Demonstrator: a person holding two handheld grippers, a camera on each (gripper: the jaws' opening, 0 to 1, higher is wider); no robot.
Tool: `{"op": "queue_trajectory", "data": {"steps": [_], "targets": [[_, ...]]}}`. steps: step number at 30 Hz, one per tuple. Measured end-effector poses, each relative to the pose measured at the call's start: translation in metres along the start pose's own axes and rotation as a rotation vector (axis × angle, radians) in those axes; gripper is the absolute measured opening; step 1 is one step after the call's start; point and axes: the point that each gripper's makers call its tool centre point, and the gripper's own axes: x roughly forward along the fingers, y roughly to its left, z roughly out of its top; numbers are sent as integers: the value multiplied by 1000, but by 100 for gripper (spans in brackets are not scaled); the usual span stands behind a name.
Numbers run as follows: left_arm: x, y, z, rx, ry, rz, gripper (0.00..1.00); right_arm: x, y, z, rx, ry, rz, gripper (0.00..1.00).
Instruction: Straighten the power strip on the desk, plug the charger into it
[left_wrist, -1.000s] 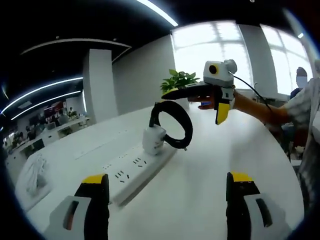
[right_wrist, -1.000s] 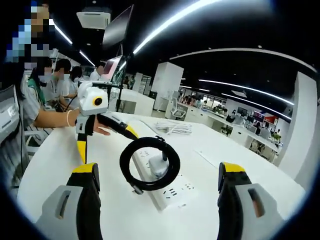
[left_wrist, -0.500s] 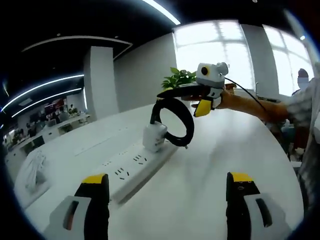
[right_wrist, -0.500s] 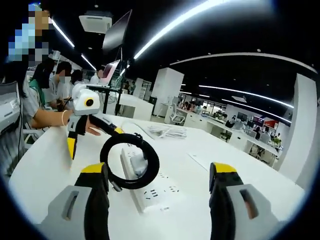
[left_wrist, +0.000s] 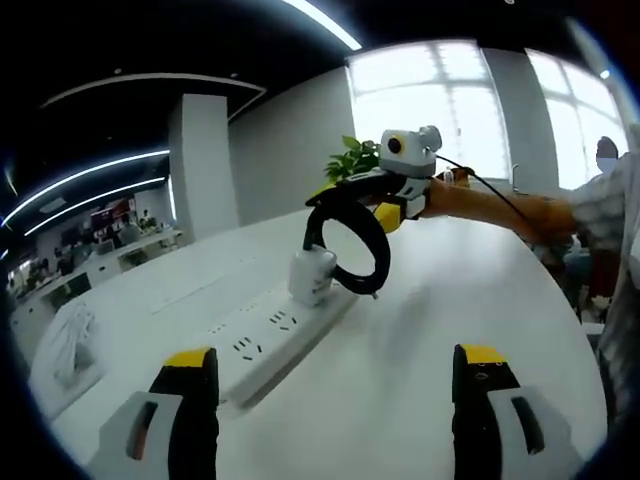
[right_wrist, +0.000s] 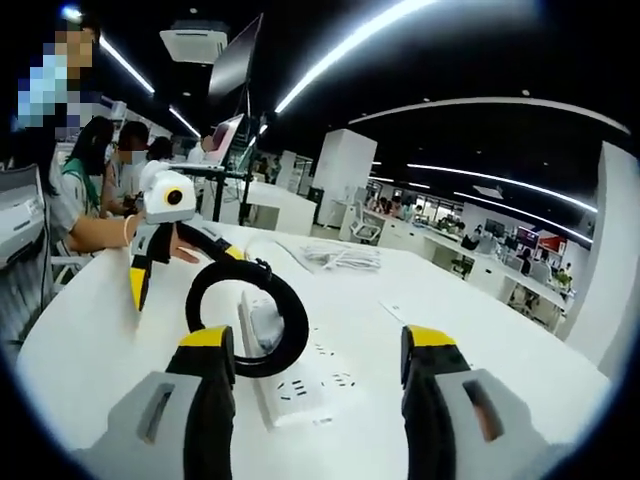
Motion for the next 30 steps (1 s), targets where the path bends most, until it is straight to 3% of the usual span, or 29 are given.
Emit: {"op": "queue_trajectory", "data": {"steps": [11,18,30], "targets": [[0,3,-3,-9,8,9,99,20,11,3,-84,74,67,70],[1,3,-2,-3,7,6,99,32,21,-3,-145,158,123,70],[3,1,-4,9,24,-7,99,58,32,2,-186,229,212,67]]}}
